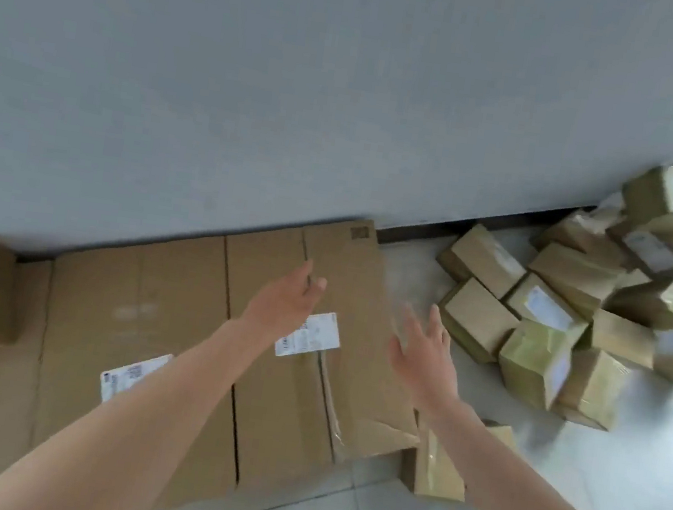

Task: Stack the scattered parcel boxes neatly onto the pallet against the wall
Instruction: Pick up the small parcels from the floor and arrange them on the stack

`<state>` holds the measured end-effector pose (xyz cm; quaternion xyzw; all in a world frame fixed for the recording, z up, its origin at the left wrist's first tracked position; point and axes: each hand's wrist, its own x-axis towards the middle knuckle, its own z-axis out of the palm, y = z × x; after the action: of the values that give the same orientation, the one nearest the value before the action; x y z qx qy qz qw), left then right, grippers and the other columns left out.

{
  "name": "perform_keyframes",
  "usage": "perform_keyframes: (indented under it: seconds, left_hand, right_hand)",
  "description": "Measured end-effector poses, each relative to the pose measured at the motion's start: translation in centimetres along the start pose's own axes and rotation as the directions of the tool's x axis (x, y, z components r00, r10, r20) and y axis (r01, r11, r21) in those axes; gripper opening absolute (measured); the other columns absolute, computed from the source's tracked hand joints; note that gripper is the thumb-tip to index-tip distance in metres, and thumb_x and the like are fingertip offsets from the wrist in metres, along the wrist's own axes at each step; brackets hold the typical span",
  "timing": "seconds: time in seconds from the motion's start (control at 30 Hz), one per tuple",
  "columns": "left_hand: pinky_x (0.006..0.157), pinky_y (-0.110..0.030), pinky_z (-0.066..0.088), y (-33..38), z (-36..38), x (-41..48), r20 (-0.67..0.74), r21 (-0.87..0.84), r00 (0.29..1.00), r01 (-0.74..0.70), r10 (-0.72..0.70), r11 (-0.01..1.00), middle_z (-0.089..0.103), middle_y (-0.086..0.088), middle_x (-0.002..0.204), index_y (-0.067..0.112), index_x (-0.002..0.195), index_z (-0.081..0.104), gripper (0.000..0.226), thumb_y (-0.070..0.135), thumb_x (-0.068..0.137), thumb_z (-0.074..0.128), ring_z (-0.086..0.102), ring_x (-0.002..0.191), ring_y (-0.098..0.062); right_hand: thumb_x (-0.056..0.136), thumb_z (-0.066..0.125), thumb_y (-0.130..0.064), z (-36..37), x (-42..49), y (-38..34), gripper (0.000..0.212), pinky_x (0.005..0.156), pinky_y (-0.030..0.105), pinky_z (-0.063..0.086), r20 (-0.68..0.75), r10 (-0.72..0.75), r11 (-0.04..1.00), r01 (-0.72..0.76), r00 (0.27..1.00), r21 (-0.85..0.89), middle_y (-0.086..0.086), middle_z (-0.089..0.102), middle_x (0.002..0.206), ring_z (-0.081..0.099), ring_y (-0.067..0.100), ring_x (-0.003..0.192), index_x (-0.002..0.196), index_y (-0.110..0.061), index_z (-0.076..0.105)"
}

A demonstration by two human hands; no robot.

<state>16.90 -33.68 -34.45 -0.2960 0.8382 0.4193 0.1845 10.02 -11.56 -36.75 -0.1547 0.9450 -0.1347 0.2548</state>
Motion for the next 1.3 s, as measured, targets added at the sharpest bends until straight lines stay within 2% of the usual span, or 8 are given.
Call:
perform_keyframes:
  seconds: [0.23,0.43,0.5,0.57,0.67,0.77,1.07,1.3]
  left_hand:
    - [0.111,-0.039,0.033,22.5,23.4,2.4,0.216,0.102,0.97,-0.134,0.11,0.986,0.041,-0.006,0.153,0.022,0.155,0.026,0.059,0.047,0.102,0.037,0.039,0.139,-0.026]
    - [0.111,-0.042,0.034,33.1,43.1,1.8,0.425,0.219,0.892,-0.265,0.153,0.939,0.04,-0.001,0.153,0.027,0.155,0.023,0.062,0.049,0.1,0.041,0.038,0.139,-0.022]
    - [0.11,-0.043,0.036,34.5,49.0,1.6,0.503,0.316,0.845,-0.374,0.18,0.872,0.041,-0.003,0.152,0.024,0.156,0.021,0.064,0.045,0.1,0.044,0.038,0.138,-0.023]
    - [0.108,-0.047,0.036,34.8,54.0,1.8,0.585,0.491,0.778,-0.566,0.23,0.662,0.044,-0.006,0.148,0.021,0.156,0.017,0.067,0.042,0.099,0.046,0.039,0.136,-0.026]
    - [0.115,-0.053,0.023,34.7,59.4,3.8,0.718,0.628,0.654,-0.756,0.24,0.182,0.033,-0.008,0.154,0.024,0.156,0.009,0.073,0.041,0.097,0.049,0.023,0.145,-0.028]
    - [0.116,-0.059,0.016,34.3,61.4,7.8,0.704,0.694,0.673,-0.719,0.225,-0.021,0.022,-0.012,0.158,0.024,0.156,0.007,0.082,0.044,0.093,0.056,0.011,0.148,-0.031]
    - [0.108,-0.074,0.002,30.5,59.0,20.2,0.597,0.767,0.764,-0.454,0.244,-0.453,-0.006,-0.019,0.162,0.026,0.155,-0.011,0.121,0.087,0.07,0.05,-0.008,0.148,-0.043]
    - [0.106,-0.067,0.021,29.2,57.6,22.2,0.598,0.776,0.745,-0.446,0.297,-0.445,0.013,-0.019,0.152,0.029,0.154,-0.01,0.128,0.09,0.06,0.052,0.014,0.14,-0.038]
  right_hand:
    - [0.097,0.048,-0.035,-10.2,-4.5,29.8,0.061,0.114,0.046,0.031,-0.099,0.337,0.939,-0.327,0.936,0.108,0.016,0.013,0.161,0.017,0.033,0.146,0.153,-0.024,0.026]
    - [0.096,0.045,-0.037,-9.7,-11.0,50.4,0.062,0.107,0.045,0.036,-0.025,0.616,0.774,-0.599,0.788,0.207,0.013,0.007,0.162,0.014,0.03,0.144,0.153,-0.024,0.024]
    - [0.095,0.045,-0.037,-7.5,-13.4,55.2,0.064,0.106,0.045,0.036,0.025,0.69,0.7,-0.676,0.723,0.23,0.013,0.006,0.162,0.013,0.03,0.144,0.153,-0.025,0.022]
    - [0.093,0.045,-0.038,-4.6,-15.6,58.9,0.067,0.106,0.045,0.036,0.081,0.751,0.619,-0.741,0.656,0.26,0.013,0.005,0.162,0.012,0.03,0.145,0.154,-0.025,0.018]
    - [0.091,0.05,-0.044,0.4,-17.7,62.3,0.077,0.107,0.046,0.034,0.176,0.809,0.504,-0.815,0.561,0.286,0.013,0.005,0.161,0.012,0.032,0.145,0.155,-0.026,0.011]
    - [0.088,0.054,-0.05,5.4,-17.8,63.2,0.088,0.106,0.047,0.035,0.256,0.83,0.403,-0.85,0.496,0.34,0.014,0.005,0.16,0.014,0.034,0.144,0.155,-0.026,0.002]
    - [0.08,0.059,-0.065,14.1,-11.5,62.2,0.111,0.106,0.051,0.034,0.306,0.845,0.352,-0.886,0.439,0.302,0.017,-0.019,0.157,0.002,0.044,0.144,0.152,-0.029,-0.018]
    - [0.083,0.064,-0.045,14.7,-11.0,63.8,0.103,0.097,0.048,0.04,0.182,0.893,0.367,-0.9,0.412,0.236,0.02,-0.01,0.154,0.023,0.04,0.129,0.153,-0.03,-0.01]
